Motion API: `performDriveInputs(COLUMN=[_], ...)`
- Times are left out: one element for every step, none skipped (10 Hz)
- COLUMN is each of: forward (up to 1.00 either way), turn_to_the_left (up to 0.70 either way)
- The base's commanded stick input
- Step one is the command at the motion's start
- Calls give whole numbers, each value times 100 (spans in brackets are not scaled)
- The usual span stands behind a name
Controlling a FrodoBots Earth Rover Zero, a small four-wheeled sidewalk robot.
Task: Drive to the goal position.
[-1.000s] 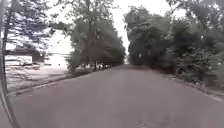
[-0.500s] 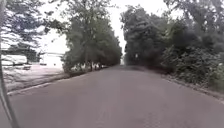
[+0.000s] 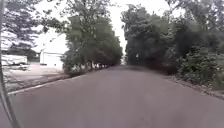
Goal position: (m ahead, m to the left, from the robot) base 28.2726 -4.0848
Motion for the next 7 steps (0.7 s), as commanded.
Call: performDriveInputs(forward=[70, 70, 70, 70, 70, 70, 70], turn_to_the_left=[0, 0, 0, 0, 0, 0, 0])
